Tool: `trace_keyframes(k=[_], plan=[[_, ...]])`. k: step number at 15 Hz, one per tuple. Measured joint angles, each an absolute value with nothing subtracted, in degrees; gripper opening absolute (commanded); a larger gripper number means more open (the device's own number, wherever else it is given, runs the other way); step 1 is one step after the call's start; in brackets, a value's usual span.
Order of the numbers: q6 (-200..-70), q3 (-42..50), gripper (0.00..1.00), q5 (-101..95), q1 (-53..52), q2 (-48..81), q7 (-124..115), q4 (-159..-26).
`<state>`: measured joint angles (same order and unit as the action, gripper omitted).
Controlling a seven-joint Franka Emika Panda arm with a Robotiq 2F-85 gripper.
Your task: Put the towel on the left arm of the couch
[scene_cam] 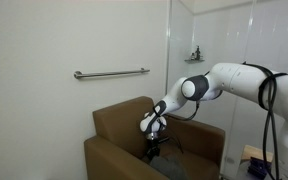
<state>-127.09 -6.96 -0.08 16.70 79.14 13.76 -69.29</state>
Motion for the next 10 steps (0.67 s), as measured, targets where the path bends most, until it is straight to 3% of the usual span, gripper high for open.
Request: trace_keyframes(k=[10], plan=[[-129.2,-5.9,0.05,-0.8,18.1,68.5,14.1,-77.7]])
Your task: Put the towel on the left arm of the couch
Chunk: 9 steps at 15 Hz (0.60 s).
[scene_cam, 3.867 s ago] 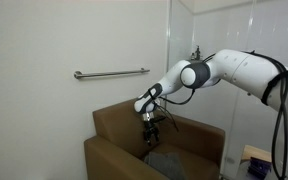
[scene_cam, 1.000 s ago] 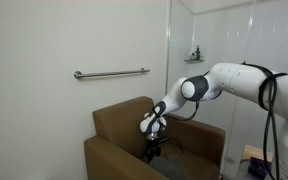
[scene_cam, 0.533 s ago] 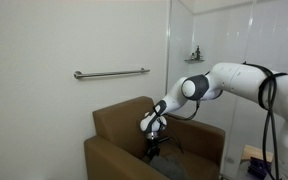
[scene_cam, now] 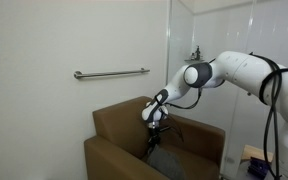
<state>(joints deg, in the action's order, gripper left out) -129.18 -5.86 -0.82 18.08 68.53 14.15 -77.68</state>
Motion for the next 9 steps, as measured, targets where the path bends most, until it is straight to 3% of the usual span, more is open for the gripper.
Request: trace_keyframes(k=[9], plan=[[-130.5,-1.9,0.05,-1.0,15.9,50.4,14.6,-94.6]])
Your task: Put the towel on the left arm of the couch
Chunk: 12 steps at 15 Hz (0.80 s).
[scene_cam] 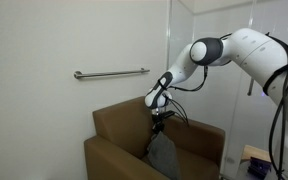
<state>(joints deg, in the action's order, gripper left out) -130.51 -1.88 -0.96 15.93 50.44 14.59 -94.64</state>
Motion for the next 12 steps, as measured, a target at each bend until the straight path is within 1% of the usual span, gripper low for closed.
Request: trace_keyframes(k=[6,12], plan=[[-130.6,1.0,0.04,-1.0,13.6,40.2,14.6,-101.5],[-130.6,3.4,0.04,-2.5,10.2,32.3,13.8,-104.6]])
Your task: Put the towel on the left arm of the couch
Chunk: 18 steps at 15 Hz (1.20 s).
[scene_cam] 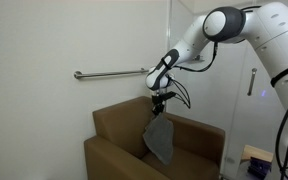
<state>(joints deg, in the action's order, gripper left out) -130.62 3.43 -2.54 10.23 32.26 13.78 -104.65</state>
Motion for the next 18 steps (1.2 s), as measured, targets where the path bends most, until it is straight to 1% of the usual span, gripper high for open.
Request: trace_keyframes(k=[4,12,18], plan=[[-130.6,4.2,0.05,-3.1,9.2,29.4,12.9,-105.3],[-130.6,4.6,0.04,-3.3,8.9,29.3,12.9,-105.2],[-130.7,4.9,0.04,-10.1,4.6,24.3,9.7,-105.6]])
